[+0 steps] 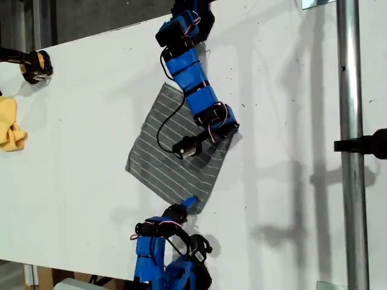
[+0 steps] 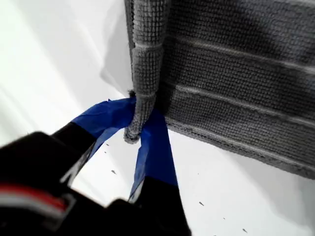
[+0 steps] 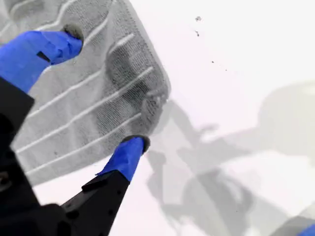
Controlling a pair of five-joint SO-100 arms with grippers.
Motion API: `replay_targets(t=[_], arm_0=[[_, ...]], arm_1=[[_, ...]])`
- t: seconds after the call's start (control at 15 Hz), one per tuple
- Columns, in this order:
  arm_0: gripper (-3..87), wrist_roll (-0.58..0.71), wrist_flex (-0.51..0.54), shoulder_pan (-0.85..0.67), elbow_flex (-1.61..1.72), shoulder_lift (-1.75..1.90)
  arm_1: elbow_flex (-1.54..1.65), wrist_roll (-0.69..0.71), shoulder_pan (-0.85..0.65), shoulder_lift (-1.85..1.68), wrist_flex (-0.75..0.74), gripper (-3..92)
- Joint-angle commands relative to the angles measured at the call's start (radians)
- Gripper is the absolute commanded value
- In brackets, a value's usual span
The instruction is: Grasp corners of a towel and fold twice.
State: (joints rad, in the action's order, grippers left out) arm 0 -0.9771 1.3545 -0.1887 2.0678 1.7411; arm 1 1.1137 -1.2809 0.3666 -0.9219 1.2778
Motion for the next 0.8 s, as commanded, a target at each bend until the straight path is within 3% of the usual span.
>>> replay_targets(t=[0.0, 0.33, 0.4, 0.53, 0.73], arm_0=[[35.0, -0.015, -0.044, -0.012, 0.003, -0.06], [29.7, -0.028, -0.106, -0.063, -0.015, -0.21], [24.7, -0.026, -0.109, -0.071, -0.026, -0.239], [0.1, -0.031, -0.126, -0.084, -0.037, -0.259], [-1.4, -0.025, -0.133, -0.077, -0.052, -0.253]], arm_1=[[-0.006, 0.0, 0.015, -0.101, -0.006, -0.2], [0.006, -0.011, 0.023, -0.104, -0.003, -0.2], [0.012, -0.014, 0.025, -0.106, -0.003, -0.2], [0.023, -0.017, 0.026, -0.106, -0.003, -0.2], [0.032, -0.017, 0.021, -0.109, -0.003, -0.2]])
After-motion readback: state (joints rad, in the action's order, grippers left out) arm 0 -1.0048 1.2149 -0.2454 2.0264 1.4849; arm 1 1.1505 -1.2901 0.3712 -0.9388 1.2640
